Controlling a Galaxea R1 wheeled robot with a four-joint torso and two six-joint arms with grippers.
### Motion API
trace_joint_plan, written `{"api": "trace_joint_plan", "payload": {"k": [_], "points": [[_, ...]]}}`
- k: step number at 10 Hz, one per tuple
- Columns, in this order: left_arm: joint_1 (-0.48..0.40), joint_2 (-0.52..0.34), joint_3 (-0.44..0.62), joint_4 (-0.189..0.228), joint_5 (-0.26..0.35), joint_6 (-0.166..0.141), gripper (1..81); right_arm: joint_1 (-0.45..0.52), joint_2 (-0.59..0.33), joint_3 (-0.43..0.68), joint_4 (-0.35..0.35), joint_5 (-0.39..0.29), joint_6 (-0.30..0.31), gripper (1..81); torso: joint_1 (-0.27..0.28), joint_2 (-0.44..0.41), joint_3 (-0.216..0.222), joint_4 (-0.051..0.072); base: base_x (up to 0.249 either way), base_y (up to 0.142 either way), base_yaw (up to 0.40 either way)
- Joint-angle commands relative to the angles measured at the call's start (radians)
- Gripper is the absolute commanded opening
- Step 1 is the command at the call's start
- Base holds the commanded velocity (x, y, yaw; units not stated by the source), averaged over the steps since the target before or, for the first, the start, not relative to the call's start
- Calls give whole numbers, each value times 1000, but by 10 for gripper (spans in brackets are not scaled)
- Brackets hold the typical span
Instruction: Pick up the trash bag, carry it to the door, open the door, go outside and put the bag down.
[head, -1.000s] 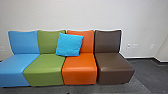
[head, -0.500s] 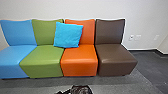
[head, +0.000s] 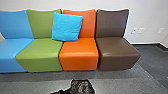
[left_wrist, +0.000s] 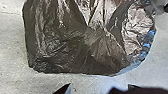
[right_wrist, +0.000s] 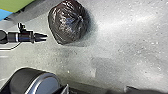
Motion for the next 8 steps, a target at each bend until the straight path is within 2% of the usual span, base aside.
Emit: {"api": "trace_joint_plan", "payload": {"k": [1, 3, 8], "points": [[-134, -5, 6, -24, 71, -1, 811, 107, -57, 42, 18, -66, 3, 811, 63, -98, 1, 0, 0, 0, 0], [-146, 0, 4, -27, 72, -1, 811, 118, -58, 56, 15, -86, 4, 811, 103, -163, -7, 0, 0, 0, 0], [-204, 28, 4, -25, 75, -1, 811, 123, -60, 59, 15, -86, 4, 811, 214, -335, -8, 0, 0, 0, 0]]}}
